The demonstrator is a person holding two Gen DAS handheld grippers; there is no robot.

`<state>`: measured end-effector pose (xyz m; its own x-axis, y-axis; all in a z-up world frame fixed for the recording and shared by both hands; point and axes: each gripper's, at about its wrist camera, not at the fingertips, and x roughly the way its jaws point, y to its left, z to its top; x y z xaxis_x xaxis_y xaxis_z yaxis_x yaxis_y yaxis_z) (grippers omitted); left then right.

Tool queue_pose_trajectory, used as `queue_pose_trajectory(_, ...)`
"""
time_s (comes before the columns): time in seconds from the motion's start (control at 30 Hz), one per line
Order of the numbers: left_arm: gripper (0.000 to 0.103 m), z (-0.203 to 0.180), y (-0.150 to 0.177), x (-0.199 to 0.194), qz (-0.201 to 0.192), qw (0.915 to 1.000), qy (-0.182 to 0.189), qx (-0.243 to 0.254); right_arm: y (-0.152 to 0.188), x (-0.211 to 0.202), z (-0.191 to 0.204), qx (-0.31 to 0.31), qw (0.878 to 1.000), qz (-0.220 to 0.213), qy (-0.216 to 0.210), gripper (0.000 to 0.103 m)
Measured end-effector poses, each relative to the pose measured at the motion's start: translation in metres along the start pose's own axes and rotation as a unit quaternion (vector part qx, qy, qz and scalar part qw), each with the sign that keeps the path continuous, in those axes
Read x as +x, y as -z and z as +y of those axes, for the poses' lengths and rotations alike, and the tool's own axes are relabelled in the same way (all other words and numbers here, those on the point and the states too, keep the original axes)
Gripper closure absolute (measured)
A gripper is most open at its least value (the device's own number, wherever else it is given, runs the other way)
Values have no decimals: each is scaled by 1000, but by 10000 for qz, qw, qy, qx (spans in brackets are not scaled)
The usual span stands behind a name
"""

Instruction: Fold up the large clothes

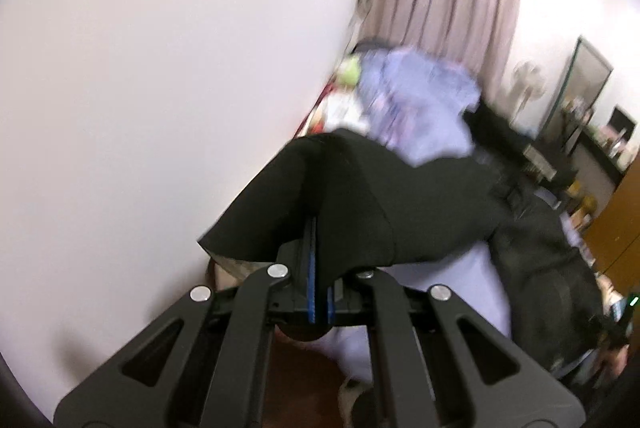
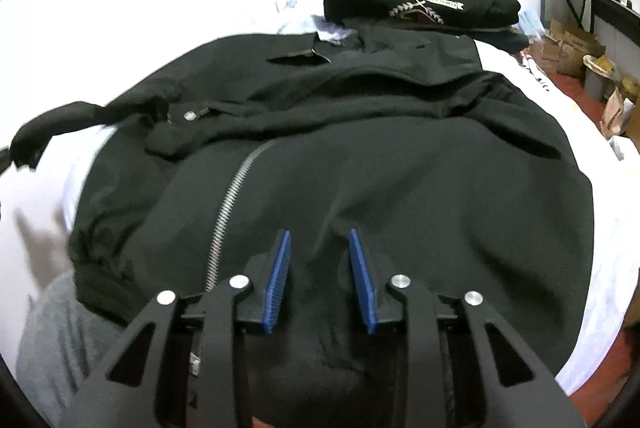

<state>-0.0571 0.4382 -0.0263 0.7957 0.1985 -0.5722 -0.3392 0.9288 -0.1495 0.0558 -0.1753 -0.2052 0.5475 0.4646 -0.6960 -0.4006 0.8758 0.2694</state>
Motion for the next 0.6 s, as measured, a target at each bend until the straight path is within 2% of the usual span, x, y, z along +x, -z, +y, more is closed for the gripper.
queue_pose_trajectory(0.1, 100, -46, -54, -11, -300, 9989, 307, 210, -5, -3, 4, 0, 9999, 5, -128, 71)
queue_pose_trajectory(0.17, 100, -78, -76, -14, -464, 9970, 537, 325, -8, -8, 7, 38, 9996, 27, -265, 71)
queue_pose_trajectory(0.33, 100, -187, -133, -30, -927, 9830, 1258, 968, -17, -27, 4, 33, 9978, -183, -643, 71)
queue_pose_trajectory(0.5, 100, -303, -158, -22, -944, 9648, 1989, 1439, -24, -27, -33, 599, 9948, -178, -806, 71)
queue_pose_trajectory(0.6, 100, -366, -161, -1, -768, 9552, 2196, 1827, -31, -30, -56, 808, 9936, -239, -749, 71)
